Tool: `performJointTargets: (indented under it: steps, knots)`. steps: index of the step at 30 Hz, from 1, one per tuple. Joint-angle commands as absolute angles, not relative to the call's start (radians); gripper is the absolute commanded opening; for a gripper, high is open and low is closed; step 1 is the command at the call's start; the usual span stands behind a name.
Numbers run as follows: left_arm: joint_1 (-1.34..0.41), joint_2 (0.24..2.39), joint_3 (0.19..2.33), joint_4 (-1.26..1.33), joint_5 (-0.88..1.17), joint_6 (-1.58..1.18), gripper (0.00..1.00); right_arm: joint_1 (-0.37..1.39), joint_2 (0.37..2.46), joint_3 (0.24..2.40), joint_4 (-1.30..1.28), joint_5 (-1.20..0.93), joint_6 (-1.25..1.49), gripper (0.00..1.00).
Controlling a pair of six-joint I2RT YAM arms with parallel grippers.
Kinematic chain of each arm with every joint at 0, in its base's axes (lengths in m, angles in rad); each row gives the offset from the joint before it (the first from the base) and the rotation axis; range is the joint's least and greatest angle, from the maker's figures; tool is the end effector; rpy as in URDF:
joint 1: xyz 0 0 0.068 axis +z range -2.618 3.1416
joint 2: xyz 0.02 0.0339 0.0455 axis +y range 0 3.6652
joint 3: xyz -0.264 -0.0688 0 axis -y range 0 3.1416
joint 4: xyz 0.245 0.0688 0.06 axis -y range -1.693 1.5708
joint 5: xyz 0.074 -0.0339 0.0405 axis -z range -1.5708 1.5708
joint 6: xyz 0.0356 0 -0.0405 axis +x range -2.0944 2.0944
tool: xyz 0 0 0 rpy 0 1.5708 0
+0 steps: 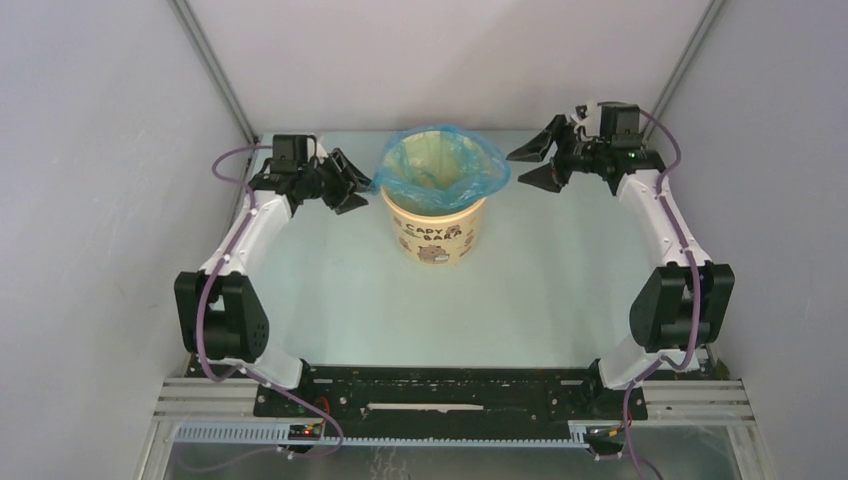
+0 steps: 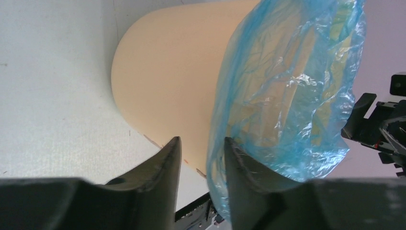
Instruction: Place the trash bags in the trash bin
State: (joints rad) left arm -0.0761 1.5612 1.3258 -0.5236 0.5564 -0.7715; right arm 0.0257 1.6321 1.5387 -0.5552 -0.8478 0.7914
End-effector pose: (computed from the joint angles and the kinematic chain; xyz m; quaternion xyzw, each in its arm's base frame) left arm 0.3429 -0.0450 0.3070 -0.1991 0.8675 -0.3861 0.2423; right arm 0.3626 0.0360 0.3550 0.1352 0.8256 0.4992 0.2258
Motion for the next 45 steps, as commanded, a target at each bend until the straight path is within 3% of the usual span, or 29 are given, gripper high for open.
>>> performJointTargets:
  steps: [1, 6, 8, 12, 18, 23, 25, 28, 32, 35, 45]
  knots:
    - [-0.032, 1.433, 1.262, -0.466, 0.592, -0.819, 0.66, 0.061, 1.577, 1.411, -0.325, -0.949, 0.878, 0.76]
    - [-0.005, 1.378, 1.194, -0.373, 0.598, -0.887, 0.79, 0.103, 1.593, 1.378, -0.290, -0.937, 0.889, 0.74]
    - [0.026, 1.372, 1.174, -0.343, 0.612, -0.919, 0.91, 0.105, 1.602, 1.371, -0.294, -0.934, 0.895, 0.73]
    - [0.064, 1.335, 1.097, -0.204, 0.634, -1.035, 0.92, 0.104, 1.603, 1.351, -0.259, -0.908, 0.906, 0.71]
    - [0.058, 1.311, 0.994, 0.065, 0.700, -1.212, 0.92, 0.112, 1.624, 1.341, -0.211, -0.934, 0.960, 0.56]
    - [0.013, 1.308, 0.924, 0.086, 0.693, -1.231, 0.85, 0.114, 1.615, 1.320, -0.209, -0.931, 0.968, 0.51]
    - [0.008, 1.316, 0.915, 0.087, 0.686, -1.232, 0.77, 0.113, 1.615, 1.320, -0.208, -0.934, 0.975, 0.45]
    - [-0.023, 1.322, 0.911, 0.086, 0.685, -1.231, 0.52, 0.116, 1.601, 1.318, -0.225, -0.933, 0.970, 0.30]
    - [-0.024, 1.299, 0.919, 0.011, 0.698, -1.164, 0.23, 0.120, 1.569, 1.319, -0.311, -0.928, 0.932, 0.02]
    - [-0.029, 1.251, 0.914, -0.126, 0.681, -1.082, 0.01, 0.121, 1.544, 1.318, -0.350, -0.923, 0.907, 0.00]
    - [-0.053, 1.175, 0.877, -0.318, 0.610, -0.925, 0.00, 0.117, 1.516, 1.318, -0.610, -0.878, 0.716, 0.00]
